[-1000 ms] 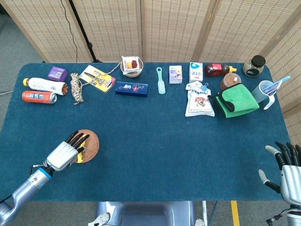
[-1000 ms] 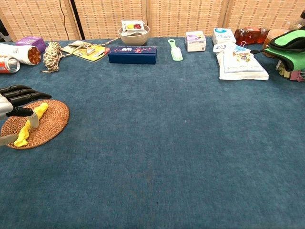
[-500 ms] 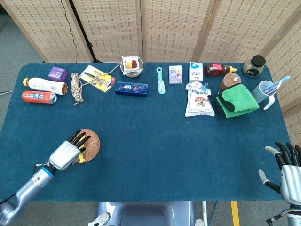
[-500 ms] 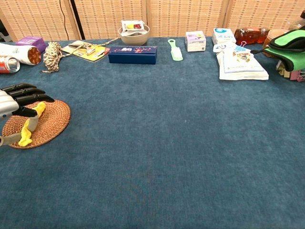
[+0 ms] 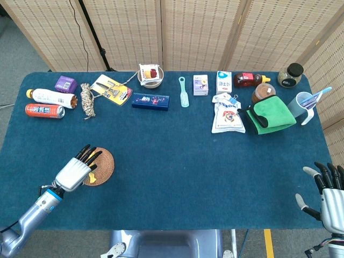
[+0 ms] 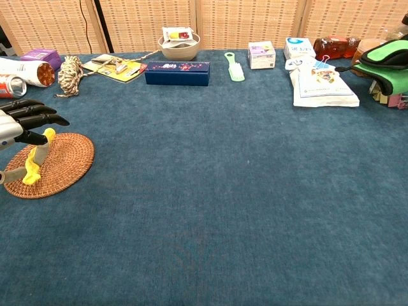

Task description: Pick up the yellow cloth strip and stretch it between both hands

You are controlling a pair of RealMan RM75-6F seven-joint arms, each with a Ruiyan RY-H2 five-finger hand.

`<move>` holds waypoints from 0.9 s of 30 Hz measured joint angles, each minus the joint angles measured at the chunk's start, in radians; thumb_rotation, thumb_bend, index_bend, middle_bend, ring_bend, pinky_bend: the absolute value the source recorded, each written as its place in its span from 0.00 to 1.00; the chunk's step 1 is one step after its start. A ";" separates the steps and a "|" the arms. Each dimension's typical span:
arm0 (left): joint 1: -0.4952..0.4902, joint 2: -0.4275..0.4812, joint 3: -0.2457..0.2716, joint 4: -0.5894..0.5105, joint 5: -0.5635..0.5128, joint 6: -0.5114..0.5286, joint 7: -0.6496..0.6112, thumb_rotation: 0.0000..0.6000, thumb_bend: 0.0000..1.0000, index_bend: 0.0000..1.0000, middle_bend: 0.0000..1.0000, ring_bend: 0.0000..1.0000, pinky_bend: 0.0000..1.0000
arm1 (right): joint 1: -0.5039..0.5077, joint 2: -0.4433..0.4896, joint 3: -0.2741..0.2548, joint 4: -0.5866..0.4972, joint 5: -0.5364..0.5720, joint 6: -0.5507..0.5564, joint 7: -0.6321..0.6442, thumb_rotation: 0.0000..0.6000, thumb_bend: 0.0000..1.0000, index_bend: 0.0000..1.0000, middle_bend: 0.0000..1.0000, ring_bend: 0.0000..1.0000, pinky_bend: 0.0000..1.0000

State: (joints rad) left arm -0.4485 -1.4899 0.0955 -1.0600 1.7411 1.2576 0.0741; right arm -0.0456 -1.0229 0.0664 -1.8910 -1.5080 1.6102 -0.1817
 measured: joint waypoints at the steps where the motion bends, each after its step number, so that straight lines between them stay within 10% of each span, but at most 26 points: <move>1: 0.001 0.006 -0.004 -0.016 -0.007 -0.003 0.016 1.00 0.35 0.59 0.14 0.04 0.01 | 0.000 0.000 0.000 0.001 0.000 -0.001 0.001 1.00 0.31 0.25 0.13 0.07 0.00; 13: 0.044 0.096 -0.101 -0.347 -0.276 -0.067 0.361 1.00 0.35 0.59 0.14 0.05 0.01 | 0.005 -0.006 -0.003 0.018 0.001 -0.015 0.026 1.00 0.31 0.25 0.13 0.07 0.00; 27: 0.060 0.048 -0.202 -0.470 -0.556 -0.064 0.593 1.00 0.35 0.59 0.14 0.06 0.01 | 0.005 -0.004 -0.005 0.023 0.001 -0.018 0.038 1.00 0.31 0.25 0.13 0.07 0.00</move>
State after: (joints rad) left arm -0.3887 -1.4423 -0.1062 -1.5304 1.1856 1.1937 0.6668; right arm -0.0410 -1.0267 0.0614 -1.8681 -1.5072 1.5921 -0.1432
